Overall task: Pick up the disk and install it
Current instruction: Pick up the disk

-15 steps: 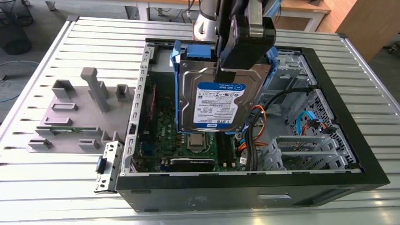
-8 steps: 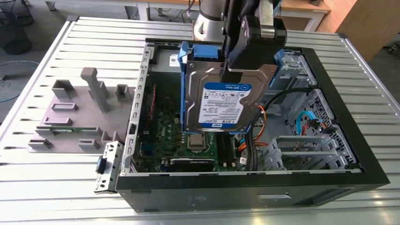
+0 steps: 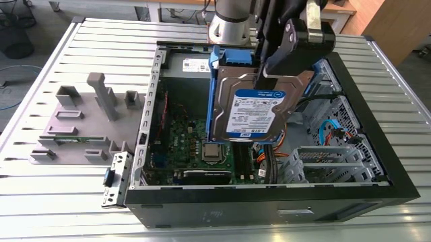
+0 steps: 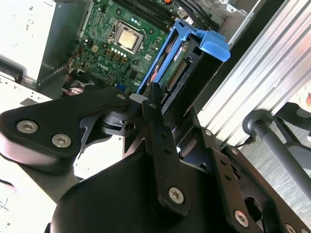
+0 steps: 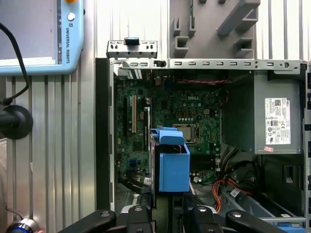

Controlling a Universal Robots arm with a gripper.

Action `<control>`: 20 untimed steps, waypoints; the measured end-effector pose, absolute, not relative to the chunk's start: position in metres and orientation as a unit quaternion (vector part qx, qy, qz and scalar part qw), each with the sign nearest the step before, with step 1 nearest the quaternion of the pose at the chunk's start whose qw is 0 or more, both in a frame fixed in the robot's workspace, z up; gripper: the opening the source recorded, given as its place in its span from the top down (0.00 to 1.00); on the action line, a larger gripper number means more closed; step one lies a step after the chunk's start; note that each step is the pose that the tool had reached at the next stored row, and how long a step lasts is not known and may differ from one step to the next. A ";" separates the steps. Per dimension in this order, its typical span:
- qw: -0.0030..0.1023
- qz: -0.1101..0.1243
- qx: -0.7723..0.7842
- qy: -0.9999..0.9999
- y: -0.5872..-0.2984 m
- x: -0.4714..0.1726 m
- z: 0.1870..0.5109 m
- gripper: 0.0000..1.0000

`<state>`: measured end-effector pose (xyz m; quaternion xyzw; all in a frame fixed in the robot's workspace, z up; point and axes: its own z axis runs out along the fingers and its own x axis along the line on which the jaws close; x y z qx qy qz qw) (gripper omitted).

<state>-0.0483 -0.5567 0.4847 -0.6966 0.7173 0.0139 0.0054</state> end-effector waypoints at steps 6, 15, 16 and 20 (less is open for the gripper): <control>0.005 0.014 -0.697 0.717 -0.557 -0.039 0.485 0.65; 0.005 0.014 -0.697 0.717 -0.557 -0.031 0.485 0.65; 0.005 0.014 -0.697 0.717 -0.557 -0.031 0.485 0.65; 0.006 0.014 -0.697 0.717 -0.557 -0.031 0.484 0.65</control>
